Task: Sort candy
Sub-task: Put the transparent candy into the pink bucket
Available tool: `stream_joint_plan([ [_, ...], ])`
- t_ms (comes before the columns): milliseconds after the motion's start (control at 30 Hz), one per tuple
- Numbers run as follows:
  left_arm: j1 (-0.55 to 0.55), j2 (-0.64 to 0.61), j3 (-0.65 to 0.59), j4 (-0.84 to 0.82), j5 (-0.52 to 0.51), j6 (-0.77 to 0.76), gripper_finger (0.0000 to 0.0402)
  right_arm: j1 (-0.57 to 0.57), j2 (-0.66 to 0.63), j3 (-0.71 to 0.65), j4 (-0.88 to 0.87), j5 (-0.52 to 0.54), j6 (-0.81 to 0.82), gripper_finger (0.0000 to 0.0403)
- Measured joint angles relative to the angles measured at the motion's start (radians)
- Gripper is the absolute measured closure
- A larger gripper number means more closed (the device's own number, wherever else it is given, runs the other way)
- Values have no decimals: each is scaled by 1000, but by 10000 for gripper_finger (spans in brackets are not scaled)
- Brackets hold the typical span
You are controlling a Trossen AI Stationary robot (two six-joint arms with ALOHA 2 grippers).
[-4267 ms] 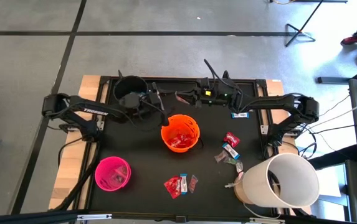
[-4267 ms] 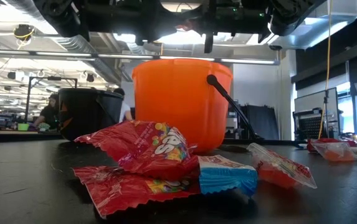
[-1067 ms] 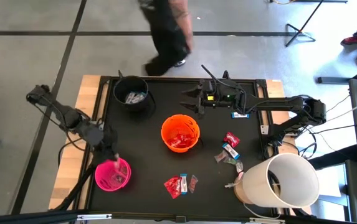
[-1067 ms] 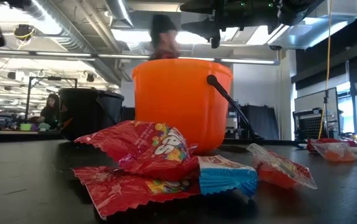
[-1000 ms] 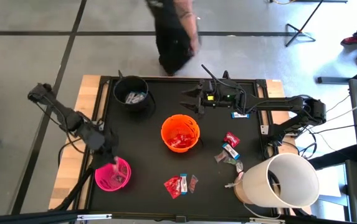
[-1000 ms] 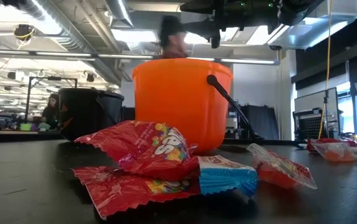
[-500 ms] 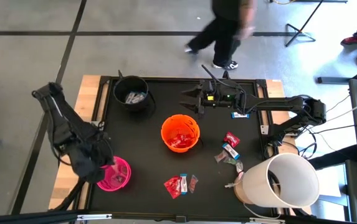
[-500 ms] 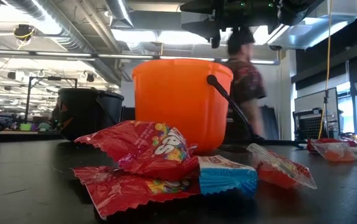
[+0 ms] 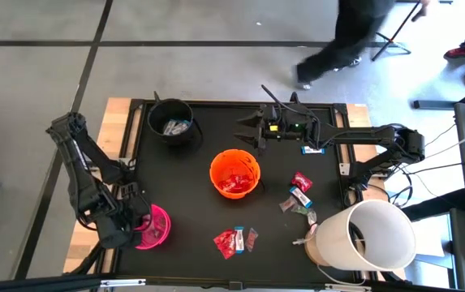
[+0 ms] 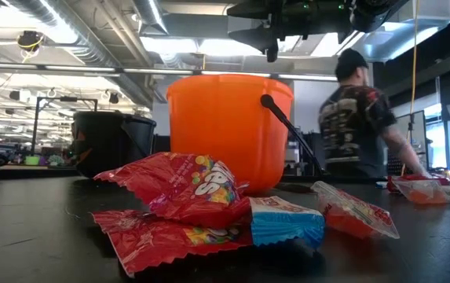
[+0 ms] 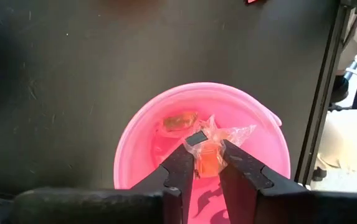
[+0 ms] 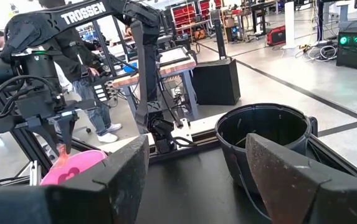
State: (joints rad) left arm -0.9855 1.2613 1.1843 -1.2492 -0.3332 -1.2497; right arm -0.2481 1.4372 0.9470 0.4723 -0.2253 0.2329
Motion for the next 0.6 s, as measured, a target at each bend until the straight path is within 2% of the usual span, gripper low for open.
stream_joint_plan([
  [600, 1, 0, 0, 9, 2, 3, 331, 0, 0, 0, -5, -3, -6, 139],
])
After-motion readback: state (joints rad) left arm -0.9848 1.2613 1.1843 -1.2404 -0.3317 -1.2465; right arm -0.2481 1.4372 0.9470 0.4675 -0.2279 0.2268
